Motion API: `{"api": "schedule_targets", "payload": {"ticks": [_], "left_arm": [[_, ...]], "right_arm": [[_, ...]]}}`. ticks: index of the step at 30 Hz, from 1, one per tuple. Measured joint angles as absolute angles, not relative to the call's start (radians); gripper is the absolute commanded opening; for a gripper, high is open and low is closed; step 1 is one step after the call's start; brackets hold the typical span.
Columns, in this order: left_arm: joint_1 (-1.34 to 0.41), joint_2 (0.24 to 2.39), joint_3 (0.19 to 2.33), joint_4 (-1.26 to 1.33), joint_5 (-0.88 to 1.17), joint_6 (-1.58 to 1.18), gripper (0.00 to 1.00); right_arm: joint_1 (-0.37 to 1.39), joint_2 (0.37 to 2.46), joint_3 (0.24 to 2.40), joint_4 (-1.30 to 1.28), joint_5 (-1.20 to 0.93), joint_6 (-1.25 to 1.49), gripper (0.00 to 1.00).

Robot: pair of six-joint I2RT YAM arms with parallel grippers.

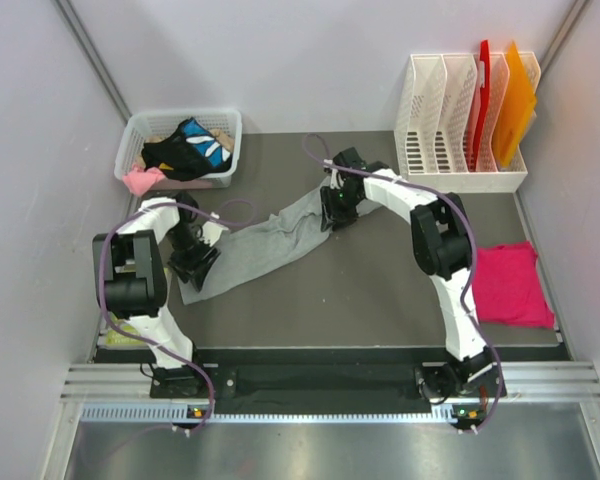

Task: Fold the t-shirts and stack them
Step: Rotate the tshirt 45 degrees

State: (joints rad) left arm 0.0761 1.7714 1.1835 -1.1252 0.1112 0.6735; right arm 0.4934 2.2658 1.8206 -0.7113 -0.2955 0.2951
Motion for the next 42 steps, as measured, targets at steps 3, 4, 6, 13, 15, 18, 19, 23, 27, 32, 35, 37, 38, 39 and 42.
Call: {"api": "schedule_targets", "payload": {"ticks": [3, 4, 6, 13, 15, 18, 19, 23, 27, 32, 35, 37, 38, 39, 42], "left_arm": [[0.076, 1.771, 1.19, -1.127, 0.115, 0.68, 0.57], [0.076, 1.771, 1.193, -1.126, 0.117, 0.68, 0.57], [0.073, 1.772, 1.197, -1.124, 0.123, 0.68, 0.57], [0.017, 1.784, 1.191, -1.076, 0.145, 0.642, 0.56], [-0.035, 1.805, 1.188, -1.055, 0.151, 0.622, 0.56], [-0.126, 1.845, 1.195, -1.042, 0.186, 0.594, 0.56], [-0.146, 1.853, 1.2, -1.044, 0.198, 0.59, 0.56], [-0.187, 1.863, 1.267, -1.082, 0.244, 0.577, 0.56], [-0.171, 1.862, 1.355, -1.121, 0.284, 0.575, 0.55], [-0.047, 1.837, 1.437, -1.198, 0.371, 0.57, 0.54], [0.133, 1.812, 1.509, -1.216, 0.405, 0.556, 0.54], [0.245, 1.802, 1.561, -1.213, 0.407, 0.543, 0.54], [0.3, 1.797, 1.584, -1.211, 0.407, 0.535, 0.55], [0.345, 1.788, 1.598, -1.207, 0.406, 0.522, 0.55], [0.409, 1.749, 1.602, -1.204, 0.405, 0.481, 0.56]], "right_arm": [[0.469, 2.282, 1.844, -0.717, -0.319, 0.299, 0.4], [0.456, 2.295, 1.867, -0.725, -0.323, 0.298, 0.4], [0.421, 2.33, 1.927, -0.738, -0.32, 0.292, 0.4], [0.285, 2.452, 2.156, -0.783, -0.244, 0.248, 0.39], [0.262, 2.463, 2.176, -0.787, -0.224, 0.241, 0.39], [0.241, 2.476, 2.201, -0.793, -0.199, 0.229, 0.39], [0.241, 2.478, 2.207, -0.793, -0.193, 0.226, 0.38], [0.245, 2.48, 2.213, -0.797, -0.161, 0.208, 0.38], [0.262, 2.474, 2.214, -0.804, -0.132, 0.194, 0.4], [0.302, 2.358, 2.116, -0.819, -0.085, 0.177, 0.47], [0.374, 2.203, 2.0, -0.823, -0.052, 0.167, 0.51], [0.456, 2.076, 1.915, -0.821, -0.028, 0.159, 0.58], [0.505, 2.015, 1.879, -0.824, -0.015, 0.155, 0.64], [0.557, 1.958, 1.848, -0.826, -0.004, 0.151, 0.66], [0.716, 1.833, 1.769, -0.835, 0.049, 0.14, 0.72]]}}
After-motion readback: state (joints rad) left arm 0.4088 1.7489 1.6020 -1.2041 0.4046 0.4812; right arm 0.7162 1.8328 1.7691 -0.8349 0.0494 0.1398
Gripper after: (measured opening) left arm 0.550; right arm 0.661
